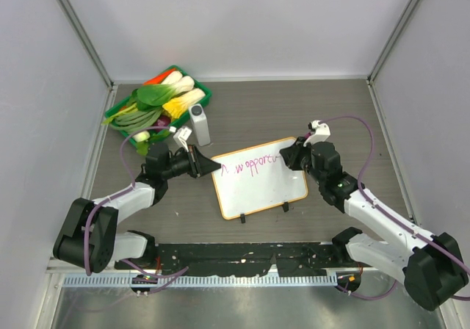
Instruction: Write a sentence on the whiteboard
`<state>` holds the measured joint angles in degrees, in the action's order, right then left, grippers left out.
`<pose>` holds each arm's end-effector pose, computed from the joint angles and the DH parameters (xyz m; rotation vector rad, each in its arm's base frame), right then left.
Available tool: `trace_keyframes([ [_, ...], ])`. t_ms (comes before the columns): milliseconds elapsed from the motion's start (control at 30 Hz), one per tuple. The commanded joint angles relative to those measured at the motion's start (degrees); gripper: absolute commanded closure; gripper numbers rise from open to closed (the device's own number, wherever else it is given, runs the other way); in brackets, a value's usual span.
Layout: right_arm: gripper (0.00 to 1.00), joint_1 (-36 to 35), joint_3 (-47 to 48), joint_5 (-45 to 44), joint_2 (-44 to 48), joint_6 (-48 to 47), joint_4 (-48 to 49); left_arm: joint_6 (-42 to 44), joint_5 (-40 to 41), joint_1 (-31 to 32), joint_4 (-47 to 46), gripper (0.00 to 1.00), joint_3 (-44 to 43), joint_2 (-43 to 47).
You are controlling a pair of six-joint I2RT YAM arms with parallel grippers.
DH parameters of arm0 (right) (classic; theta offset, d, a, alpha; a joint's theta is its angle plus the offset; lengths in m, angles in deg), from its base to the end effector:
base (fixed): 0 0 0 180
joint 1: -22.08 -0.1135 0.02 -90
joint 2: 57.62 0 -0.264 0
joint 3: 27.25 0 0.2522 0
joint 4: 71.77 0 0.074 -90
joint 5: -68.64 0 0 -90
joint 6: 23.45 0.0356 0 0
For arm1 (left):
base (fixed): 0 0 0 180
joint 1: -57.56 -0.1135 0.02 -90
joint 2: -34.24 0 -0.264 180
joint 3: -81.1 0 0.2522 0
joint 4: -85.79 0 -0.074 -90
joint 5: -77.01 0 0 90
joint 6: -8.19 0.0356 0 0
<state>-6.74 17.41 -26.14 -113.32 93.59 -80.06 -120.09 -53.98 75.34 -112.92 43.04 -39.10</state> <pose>0.1960 0.1045 0.2471 0.0274 1.9494 0.5753 0.2280 -0.0976 0.1920 0.1863 1.9985 -1.3155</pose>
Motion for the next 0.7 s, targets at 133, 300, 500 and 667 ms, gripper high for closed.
trace_keyframes([
  [133, 0.99, 0.1, -1.5, 0.0, 2.2, -0.9, -1.1, 5.4, 3.2, 0.7, 3.5, 1.00, -0.7, -0.7],
  [300, 0.99, 0.1, -1.5, -0.1, 3.0, -0.9, -0.8, 5.5, 3.3, 0.7, 3.5, 1.00, -0.7, -0.7],
  [500, 0.99, 0.1, 0.8, 0.5, 5.3, -0.5, -0.5, 5.5, 3.3, 0.8, 3.5, 1.00, -0.7, -0.7],
  [667, 0.99, 0.2, 1.5, -1.4, 5.0, -0.2, 0.1, 5.5, 3.4, 0.8, 3.6, 1.00, -0.7, -0.6],
])
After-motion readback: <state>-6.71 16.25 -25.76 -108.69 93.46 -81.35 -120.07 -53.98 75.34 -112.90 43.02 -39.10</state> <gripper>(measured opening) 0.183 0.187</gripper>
